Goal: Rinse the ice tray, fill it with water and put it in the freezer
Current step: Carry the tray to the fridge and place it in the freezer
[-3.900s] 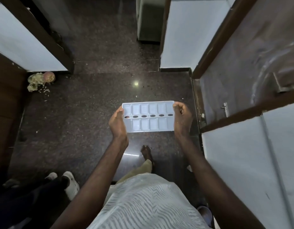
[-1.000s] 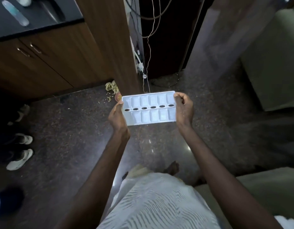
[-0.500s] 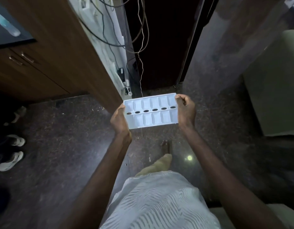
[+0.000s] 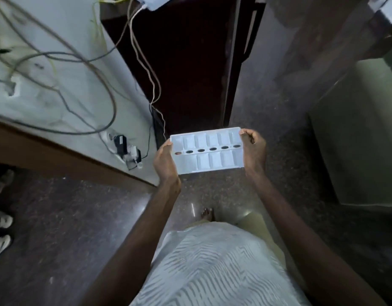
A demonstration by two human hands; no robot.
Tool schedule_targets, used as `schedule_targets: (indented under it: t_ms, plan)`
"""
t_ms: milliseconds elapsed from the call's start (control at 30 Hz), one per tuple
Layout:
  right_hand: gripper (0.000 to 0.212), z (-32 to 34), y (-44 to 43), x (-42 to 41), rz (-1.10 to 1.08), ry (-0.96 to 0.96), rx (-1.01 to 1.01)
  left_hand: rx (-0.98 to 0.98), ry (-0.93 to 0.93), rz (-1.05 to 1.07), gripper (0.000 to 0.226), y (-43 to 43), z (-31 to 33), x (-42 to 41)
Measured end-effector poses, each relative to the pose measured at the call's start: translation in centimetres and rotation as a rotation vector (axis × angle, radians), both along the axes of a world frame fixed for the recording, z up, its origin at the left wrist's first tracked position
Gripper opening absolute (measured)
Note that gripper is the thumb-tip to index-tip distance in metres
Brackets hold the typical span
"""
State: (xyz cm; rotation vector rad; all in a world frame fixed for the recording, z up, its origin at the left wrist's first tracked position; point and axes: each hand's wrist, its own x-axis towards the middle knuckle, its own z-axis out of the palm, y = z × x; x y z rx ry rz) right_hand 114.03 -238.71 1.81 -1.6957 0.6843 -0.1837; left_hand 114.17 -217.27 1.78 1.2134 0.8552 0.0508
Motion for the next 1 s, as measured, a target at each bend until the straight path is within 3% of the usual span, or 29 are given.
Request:
schedule_targets:
  t_ms: [367,667,1000]
  plan:
    - [0.011,0.3,-19.5,14.0,-0.008,-0.007,0.0,-0.016,-0.001,-0.061,0.018,-19.8,0.1,14.5]
    - [0.018,2.5,-36.5,23.9,-0.035,-0.004,-0.004,-0.028,0.015,-0.077,0.027,-36.6,0.8,25.0]
    - [0.021,1.0,-51.0,37.0,-0.139,0.025,-0.048,-0.035,0.001,-0.253,0.027,-50.3,-0.3,40.0]
